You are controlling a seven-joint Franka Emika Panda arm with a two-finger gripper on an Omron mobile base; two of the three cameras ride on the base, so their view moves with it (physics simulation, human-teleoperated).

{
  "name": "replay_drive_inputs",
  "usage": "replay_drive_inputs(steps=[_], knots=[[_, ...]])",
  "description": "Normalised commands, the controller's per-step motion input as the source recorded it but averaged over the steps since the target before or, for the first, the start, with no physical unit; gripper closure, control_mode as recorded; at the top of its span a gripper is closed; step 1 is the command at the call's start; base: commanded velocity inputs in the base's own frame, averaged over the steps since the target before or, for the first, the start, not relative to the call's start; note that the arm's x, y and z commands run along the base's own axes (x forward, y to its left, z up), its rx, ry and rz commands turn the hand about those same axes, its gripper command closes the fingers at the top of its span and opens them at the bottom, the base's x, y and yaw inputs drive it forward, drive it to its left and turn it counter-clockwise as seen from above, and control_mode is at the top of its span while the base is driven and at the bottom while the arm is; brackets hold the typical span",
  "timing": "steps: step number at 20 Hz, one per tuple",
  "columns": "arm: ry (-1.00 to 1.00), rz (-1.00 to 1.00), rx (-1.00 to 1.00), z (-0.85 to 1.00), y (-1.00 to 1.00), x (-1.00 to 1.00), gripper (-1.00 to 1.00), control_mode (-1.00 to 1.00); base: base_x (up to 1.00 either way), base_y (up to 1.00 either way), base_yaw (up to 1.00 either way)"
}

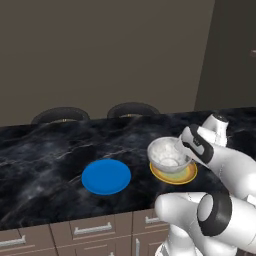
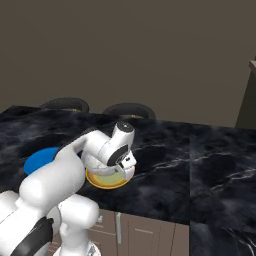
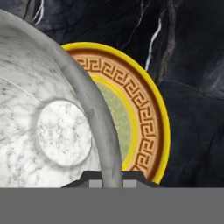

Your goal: Move the bowls from the cabinet to the plates on the dining table.

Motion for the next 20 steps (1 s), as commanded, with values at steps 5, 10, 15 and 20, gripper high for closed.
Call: replay_drive_inputs(steps=[5,10,15,20], knots=[[0.01,0.02,0.00,-0.18,-0.01,0.01,1.00,-1.00,0.00,0.00,0.00],[0.01,0.02,-0.01,-0.19,-0.01,0.02,1.00,-1.00,0.00,0.00,0.00],[0.00,0.02,-0.03,-0.07,-0.01,0.00,-1.00,-1.00,0.00,0.00,0.00],[-0.03,0.02,0.00,0.10,0.00,-0.06,-1.00,-1.00,0.00,0.00,0.00]])
